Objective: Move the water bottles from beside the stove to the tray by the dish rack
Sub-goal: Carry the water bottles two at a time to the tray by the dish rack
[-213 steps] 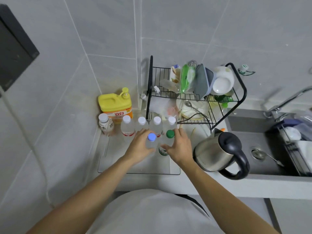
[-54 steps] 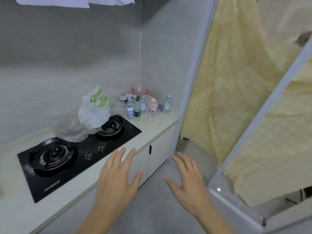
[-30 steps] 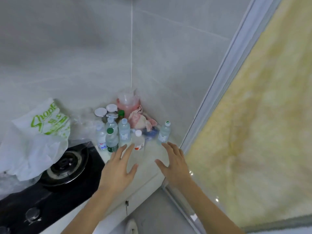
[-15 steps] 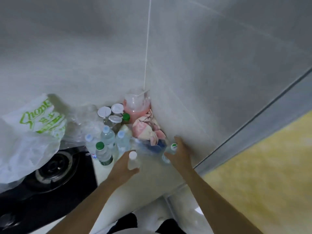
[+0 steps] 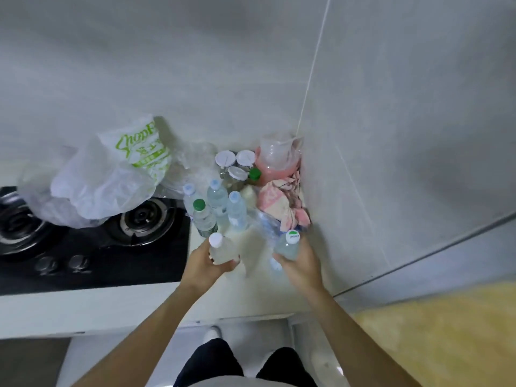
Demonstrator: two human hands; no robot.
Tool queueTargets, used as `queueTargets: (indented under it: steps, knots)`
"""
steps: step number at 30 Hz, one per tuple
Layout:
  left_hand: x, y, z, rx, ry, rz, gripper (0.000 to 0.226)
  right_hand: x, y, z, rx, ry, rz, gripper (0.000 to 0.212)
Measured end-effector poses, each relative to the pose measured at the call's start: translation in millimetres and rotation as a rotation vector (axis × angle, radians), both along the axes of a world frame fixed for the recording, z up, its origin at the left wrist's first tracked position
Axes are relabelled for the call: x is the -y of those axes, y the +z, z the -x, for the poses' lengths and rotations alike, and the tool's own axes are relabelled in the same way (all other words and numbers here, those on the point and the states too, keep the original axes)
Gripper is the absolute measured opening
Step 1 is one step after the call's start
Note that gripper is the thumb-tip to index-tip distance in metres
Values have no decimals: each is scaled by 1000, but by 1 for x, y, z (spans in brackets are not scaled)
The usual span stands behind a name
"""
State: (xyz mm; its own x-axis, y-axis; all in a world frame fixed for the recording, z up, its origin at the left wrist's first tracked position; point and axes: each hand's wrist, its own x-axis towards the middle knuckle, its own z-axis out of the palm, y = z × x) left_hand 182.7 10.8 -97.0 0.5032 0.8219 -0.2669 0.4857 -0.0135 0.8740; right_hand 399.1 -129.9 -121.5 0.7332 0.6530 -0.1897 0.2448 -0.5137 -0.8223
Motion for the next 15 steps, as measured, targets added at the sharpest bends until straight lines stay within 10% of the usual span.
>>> queueTargets:
  steps: [15]
  knots:
    - [61, 169, 325, 372, 644, -54, 32, -110, 194, 279, -452, 739, -506, 49]
